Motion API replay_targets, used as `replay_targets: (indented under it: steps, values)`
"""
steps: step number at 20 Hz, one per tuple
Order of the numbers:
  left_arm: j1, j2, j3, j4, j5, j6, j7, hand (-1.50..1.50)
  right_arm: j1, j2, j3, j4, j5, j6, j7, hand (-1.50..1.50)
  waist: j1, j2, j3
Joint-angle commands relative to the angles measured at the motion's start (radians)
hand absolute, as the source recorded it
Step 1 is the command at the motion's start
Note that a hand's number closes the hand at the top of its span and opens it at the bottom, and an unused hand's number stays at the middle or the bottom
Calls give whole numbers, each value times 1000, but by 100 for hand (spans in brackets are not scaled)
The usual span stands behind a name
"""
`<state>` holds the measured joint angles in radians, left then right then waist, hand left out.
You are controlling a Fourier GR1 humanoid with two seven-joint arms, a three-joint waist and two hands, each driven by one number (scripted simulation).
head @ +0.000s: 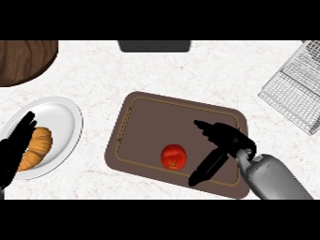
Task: Pick the tomato from the tray and place it in the tiered basket
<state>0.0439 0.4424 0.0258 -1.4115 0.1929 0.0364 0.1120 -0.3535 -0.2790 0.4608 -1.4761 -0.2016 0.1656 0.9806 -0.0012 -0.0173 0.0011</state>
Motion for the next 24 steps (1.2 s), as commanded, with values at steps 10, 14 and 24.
replay_targets:
  steps: [10,14,24]
  values:
    - [-6,-9,48,116,-20,-69,-34,0,21,134,6,104,87,14,-38,-150,6,19,-1]
    - [49,-26,34,28,-24,-59,-7,0,4,194,9,148,81,15,-49,-150,18,19,-1]
    - [-2,-41,72,111,-31,-76,-9,0,55,262,18,99,290,-146,-203,150,5,18,-1]
